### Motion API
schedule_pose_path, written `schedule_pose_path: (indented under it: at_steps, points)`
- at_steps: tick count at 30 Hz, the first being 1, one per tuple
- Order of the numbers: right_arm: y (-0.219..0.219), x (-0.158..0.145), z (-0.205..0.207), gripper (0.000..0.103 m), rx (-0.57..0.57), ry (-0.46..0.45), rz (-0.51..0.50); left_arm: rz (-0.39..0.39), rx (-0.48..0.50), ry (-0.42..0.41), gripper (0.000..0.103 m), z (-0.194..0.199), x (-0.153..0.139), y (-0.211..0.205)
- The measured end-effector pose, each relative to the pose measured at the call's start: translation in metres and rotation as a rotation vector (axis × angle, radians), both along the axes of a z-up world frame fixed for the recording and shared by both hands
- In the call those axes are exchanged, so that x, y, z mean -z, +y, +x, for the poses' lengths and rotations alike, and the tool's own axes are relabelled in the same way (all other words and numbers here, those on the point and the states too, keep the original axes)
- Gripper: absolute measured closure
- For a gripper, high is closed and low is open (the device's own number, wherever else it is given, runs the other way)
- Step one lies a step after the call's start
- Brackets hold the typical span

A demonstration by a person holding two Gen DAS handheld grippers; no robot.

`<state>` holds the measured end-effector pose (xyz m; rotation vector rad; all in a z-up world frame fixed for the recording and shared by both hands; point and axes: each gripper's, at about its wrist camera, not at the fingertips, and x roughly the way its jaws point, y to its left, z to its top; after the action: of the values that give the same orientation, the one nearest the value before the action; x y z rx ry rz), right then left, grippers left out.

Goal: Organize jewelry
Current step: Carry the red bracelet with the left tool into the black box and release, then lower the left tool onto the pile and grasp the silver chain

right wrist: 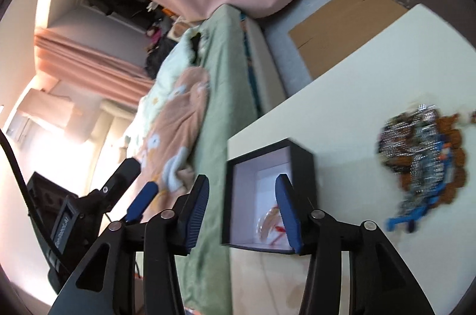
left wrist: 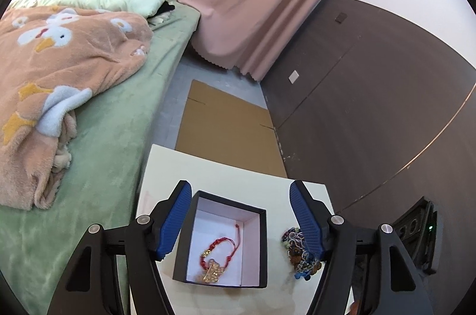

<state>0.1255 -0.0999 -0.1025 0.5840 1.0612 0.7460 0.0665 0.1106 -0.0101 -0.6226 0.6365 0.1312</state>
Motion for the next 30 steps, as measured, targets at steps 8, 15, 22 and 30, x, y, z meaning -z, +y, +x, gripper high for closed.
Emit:
schedule_pose_path:
  at_steps: [8,15,22,30]
  points:
    - [-0.069,-0.017,0.007,0.038,0.171,-0.025,-0.042,0.022,0.055,0.005,0.034,0.008,0.003,-0.024]
    - [-0.104,-0.018,0.009,0.036,0.231,-0.003,-0.086,0.042,0.112,0.017,0.034,0.015,0.009,-0.055]
    - [-0.123,-0.013,0.007,0.036,0.251,0.022,-0.122,0.075,0.194,0.022,0.034,0.024,0.015,-0.091]
    - [-0.148,-0.006,0.005,0.036,0.276,0.059,-0.143,0.129,0.275,0.035,0.038,0.028,0.023,-0.127]
